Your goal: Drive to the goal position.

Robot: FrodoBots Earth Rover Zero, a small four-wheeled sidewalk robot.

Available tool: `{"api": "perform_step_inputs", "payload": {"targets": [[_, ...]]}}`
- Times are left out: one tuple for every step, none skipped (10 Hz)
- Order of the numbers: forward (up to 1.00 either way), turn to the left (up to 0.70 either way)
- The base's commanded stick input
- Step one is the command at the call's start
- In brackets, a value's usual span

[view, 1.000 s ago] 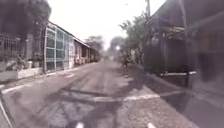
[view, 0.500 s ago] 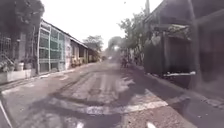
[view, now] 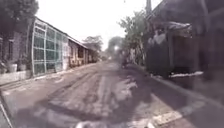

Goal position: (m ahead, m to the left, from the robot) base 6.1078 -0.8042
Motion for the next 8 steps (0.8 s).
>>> {"api": "perform_step_inputs", "payload": {"targets": [[0.70,-0.06],[0.70,-0.12],[0.70,-0.10],[0.70,-0.01],[0.70,0.01],[0.70,0.01],[0.70,0.01],[0.70,0.01]]}}
